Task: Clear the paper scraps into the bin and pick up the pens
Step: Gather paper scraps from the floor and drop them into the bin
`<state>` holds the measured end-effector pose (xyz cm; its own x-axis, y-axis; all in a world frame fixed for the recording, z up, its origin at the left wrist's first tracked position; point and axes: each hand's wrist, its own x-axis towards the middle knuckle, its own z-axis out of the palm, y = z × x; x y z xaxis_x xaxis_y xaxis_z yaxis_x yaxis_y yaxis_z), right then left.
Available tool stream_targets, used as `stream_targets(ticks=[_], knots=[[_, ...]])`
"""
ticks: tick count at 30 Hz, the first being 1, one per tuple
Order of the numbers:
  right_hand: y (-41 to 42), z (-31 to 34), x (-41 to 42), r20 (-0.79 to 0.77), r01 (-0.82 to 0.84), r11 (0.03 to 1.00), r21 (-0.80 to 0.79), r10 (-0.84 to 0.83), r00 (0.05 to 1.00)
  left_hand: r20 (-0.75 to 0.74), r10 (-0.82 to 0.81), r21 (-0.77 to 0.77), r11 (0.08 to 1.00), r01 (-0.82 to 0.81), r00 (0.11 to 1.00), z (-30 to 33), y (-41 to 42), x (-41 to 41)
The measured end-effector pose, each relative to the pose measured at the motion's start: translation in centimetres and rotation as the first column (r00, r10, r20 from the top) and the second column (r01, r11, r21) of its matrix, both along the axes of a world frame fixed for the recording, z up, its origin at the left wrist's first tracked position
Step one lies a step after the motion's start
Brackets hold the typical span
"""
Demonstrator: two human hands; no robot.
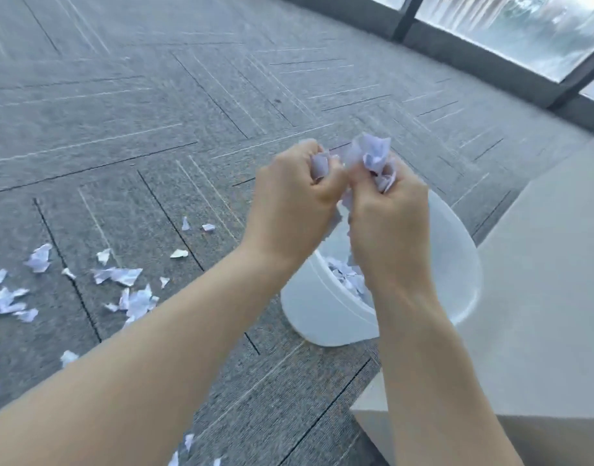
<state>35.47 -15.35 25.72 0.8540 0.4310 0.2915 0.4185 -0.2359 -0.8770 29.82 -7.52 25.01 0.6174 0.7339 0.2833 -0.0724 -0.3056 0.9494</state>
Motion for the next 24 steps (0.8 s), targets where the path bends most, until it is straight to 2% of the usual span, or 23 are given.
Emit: stream_targets(ticks=[2,4,6,8,9,10,11,14,16,17,19,20,22,24], knots=[[-1.5,-0.3,2.2,-0.004,0.168,0.986,-0.015,-0.168,0.986,-0.047,-0.057,-0.067,0.996,0.054,0.997,0.0,-1.3,3.9],[-2.5,-1.4,3.4,-0.039,0.281,0.959,-0.048,-0.283,0.958,-0.197,-0.107,-0.075,0.993,0.094,0.975,-0.6,-2.4,6.6],[-3.4,-2.2,3.8,-0.112,0.323,0.938,-0.128,-0.337,0.935,-0.438,-0.172,-0.04,0.984,0.172,0.883,-1.2,-3.1,7.8],[-4.2,-2.3,3.9,-0.183,0.343,0.918,-0.198,-0.378,0.907,-0.637,-0.191,0.03,0.962,0.272,0.747,-2.1,-2.9,8.2],[-4.5,-2.1,3.8,-0.173,0.36,0.912,-0.197,-0.394,0.903,-0.683,-0.211,0.017,0.953,0.304,0.7,-2.2,-2.7,8.1],[-4.6,-1.8,3.6,-0.15,0.371,0.913,-0.173,-0.396,0.906,-0.679,-0.232,-0.013,0.952,0.305,0.696,-2.1,-2.4,7.8],[-4.6,-1.5,3.2,-0.134,0.368,0.922,-0.122,-0.383,0.914,-0.623,-0.247,-0.032,0.956,0.291,0.743,-1.9,-2.1,7.4],[-3.1,-0.8,1.3,-0.064,0.291,0.954,0.067,-0.287,0.956,-0.243,-0.219,-0.041,0.976,0.216,0.945,-0.9,-1.1,4.7],[-1.4,-0.7,-0.5,-0.026,0.179,0.969,0.173,-0.177,0.984,-0.064,-0.111,-0.065,0.992,0.107,0.992,-1.1,-0.1,1.9],[-0.3,-0.9,-1.7,-0.018,0.102,0.97,0.222,-0.1,0.995,-0.024,-0.055,-0.07,0.996,0.053,0.998,-1.8,0.5,0.2],[2.3,-2.6,-4.4,0.014,-0.077,0.964,0.255,0.076,0.997,-0.048,0.055,-0.068,0.996,-0.059,0.997,-4.4,1.9,-3.8],[3.6,-3.9,-5.9,0.061,-0.16,0.967,0.197,0.151,0.987,-0.104,0.106,-0.079,0.99,-0.115,0.989,-6.3,2.6,-5.9],[6.4,-8.0,-9.0,0.153,-0.307,0.951,-0.024,0.307,0.939,-0.271,0.184,-0.113,0.969,-0.221,0.945,-10.9,4.1,-10.6],[8.4,-13.1,-11.8,0.074,-0.458,0.858,-0.233,0.485,0.871,-0.484,0.238,-0.089,0.944,-0.318,0.842,-15.5,5.5,-15.6]])
